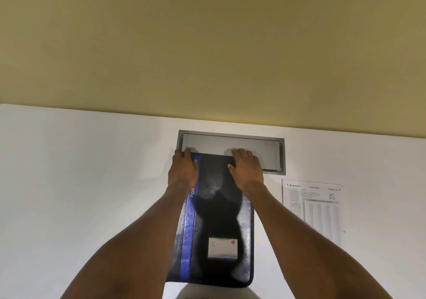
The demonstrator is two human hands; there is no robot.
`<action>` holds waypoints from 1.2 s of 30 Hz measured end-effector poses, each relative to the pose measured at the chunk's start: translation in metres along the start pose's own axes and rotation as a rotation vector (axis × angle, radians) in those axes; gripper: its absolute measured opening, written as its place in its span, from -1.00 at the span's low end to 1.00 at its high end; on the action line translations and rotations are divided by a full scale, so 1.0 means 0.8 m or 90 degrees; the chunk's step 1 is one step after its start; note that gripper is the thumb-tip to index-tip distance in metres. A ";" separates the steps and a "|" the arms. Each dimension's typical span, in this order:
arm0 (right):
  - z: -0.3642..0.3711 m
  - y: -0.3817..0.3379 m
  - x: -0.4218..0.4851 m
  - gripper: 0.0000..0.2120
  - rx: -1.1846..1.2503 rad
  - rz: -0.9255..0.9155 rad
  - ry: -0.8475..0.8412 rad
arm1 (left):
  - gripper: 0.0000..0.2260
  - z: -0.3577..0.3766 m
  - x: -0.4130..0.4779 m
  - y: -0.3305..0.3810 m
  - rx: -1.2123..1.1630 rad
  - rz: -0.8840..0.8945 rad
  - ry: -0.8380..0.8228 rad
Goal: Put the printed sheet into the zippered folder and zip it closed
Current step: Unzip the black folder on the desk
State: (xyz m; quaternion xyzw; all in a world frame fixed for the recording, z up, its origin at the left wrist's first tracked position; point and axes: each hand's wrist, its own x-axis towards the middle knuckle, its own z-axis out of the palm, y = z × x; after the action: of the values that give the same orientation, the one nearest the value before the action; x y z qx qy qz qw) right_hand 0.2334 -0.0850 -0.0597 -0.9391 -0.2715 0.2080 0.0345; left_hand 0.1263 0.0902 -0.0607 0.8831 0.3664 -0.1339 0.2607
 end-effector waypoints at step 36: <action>-0.035 -0.152 0.084 -0.59 0.153 0.004 -0.243 | -0.83 -0.042 -0.004 -0.003 -0.093 0.011 -0.001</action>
State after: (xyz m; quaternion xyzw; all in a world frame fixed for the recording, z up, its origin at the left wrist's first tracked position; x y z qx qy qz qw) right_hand 0.2360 0.0546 -0.0374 -0.8723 -0.2437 0.4133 0.0938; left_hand 0.1239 0.1081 -0.0323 0.8648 0.3672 -0.1052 0.3260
